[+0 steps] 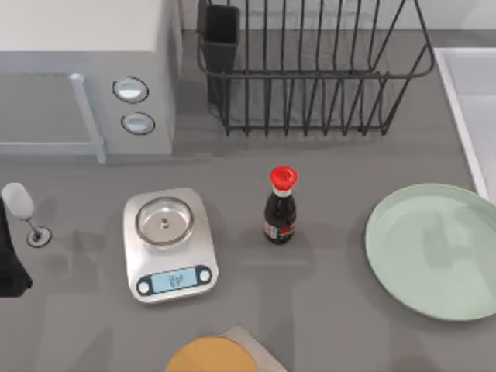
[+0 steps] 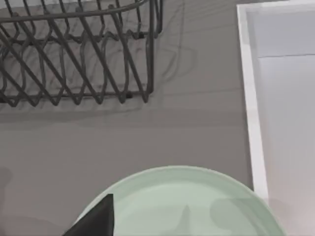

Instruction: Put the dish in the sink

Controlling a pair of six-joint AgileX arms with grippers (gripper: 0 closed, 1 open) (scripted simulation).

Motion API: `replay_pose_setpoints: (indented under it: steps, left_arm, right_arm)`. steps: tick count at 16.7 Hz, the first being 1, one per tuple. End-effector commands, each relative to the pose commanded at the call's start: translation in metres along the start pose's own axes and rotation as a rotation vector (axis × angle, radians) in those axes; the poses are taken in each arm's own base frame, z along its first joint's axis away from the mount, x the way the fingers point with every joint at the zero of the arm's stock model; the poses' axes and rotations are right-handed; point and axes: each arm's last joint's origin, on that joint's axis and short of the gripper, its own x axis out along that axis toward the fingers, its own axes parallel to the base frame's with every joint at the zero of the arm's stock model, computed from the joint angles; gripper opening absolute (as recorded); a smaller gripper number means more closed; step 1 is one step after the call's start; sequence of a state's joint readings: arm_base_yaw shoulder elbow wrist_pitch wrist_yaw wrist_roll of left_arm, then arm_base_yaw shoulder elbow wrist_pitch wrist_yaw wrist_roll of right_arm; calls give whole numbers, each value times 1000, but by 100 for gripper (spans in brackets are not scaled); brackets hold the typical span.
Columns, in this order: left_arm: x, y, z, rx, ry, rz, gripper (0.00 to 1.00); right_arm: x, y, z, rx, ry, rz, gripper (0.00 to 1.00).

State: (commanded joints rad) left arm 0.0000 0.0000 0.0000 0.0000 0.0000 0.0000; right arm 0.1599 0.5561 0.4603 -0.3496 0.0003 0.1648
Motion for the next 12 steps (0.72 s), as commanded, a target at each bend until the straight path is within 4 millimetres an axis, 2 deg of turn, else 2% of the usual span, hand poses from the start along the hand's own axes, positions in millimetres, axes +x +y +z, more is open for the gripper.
replay_pose_setpoints:
  steps: [3,6,9,12]
  left_arm:
    - [0,0,0,0,0,0,100]
    - [0,0,0,0,0,0,100]
    - [0,0,0,0,0,0,100]
    - [0,0,0,0,0,0,100]
  right_arm:
    - [28,21,33,37,259,15,100]
    - [71,48,55,55,524,-4,100]
    - [120,79,59,51,762,-52,100]
    - [162,107,49,34,949,-113,100]
